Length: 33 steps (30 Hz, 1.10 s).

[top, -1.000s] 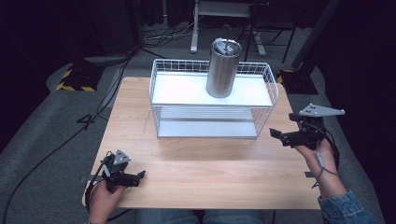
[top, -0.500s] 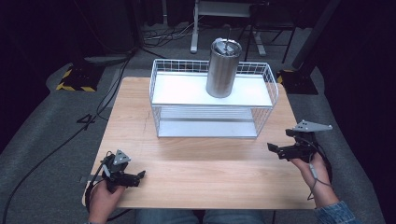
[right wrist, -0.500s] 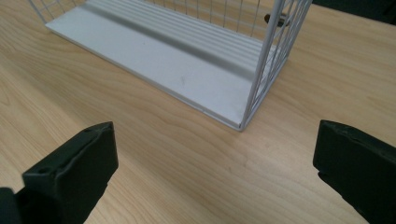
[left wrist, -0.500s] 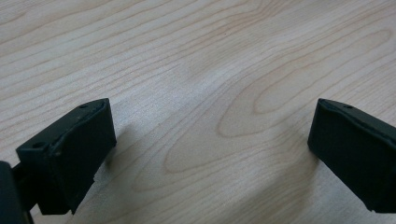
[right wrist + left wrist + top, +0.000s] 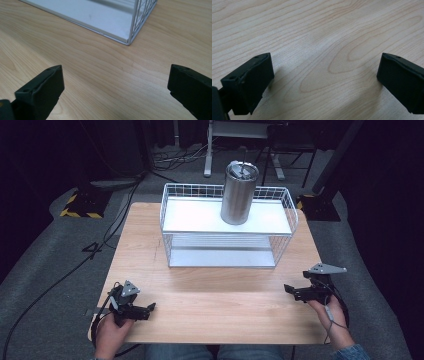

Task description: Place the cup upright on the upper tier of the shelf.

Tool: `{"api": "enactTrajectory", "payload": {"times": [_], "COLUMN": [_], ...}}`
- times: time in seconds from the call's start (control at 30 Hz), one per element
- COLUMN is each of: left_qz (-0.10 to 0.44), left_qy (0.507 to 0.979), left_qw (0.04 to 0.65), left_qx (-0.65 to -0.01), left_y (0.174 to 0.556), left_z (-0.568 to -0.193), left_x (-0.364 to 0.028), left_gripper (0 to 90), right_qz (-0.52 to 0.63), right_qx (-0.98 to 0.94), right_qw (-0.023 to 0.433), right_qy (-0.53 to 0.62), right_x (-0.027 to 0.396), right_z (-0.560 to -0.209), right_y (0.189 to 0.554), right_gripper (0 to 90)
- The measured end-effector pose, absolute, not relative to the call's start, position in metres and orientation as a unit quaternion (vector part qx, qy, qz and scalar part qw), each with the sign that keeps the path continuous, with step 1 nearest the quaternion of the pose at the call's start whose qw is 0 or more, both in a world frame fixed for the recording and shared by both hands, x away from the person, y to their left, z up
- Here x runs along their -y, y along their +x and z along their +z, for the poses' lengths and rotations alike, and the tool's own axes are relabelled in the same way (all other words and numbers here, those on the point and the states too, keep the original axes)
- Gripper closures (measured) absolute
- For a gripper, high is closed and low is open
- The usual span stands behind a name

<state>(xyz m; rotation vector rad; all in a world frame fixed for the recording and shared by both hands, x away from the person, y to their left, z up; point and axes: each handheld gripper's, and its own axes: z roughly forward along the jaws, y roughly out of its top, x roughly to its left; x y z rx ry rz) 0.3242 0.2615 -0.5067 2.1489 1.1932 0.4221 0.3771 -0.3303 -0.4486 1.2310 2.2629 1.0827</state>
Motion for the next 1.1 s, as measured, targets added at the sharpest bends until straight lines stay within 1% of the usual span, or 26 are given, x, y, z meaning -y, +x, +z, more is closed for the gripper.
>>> {"api": "enactTrajectory", "payload": {"times": [0.33,0.7,0.77,1.1], "left_qz": [0.160,0.160,0.160,0.160], "left_qy": [0.817,0.817,0.817,0.817], "left_qw": [0.318,0.318,0.318,0.318], "left_qx": [-0.454,-0.454,-0.453,-0.454], "left_y": [0.324,0.324,0.324,0.324], "left_z": [-0.507,-0.507,-0.507,-0.507], "left_x": [-0.261,-0.261,-0.262,-0.261], "left_gripper": [1.3,1.3,1.3,1.3], "right_qz": [0.350,0.322,0.329,0.338], "right_qx": [-0.809,-0.820,-0.818,-0.813], "right_qw": [0.181,0.176,0.179,0.184], "right_qy": [0.437,0.440,0.437,0.437], "right_x": [0.333,0.333,0.333,0.333], "right_z": [-0.480,-0.500,-0.504,-0.506], "right_y": [0.375,0.375,0.375,0.374], "right_gripper": [2.3,2.3,0.0,0.0]}}
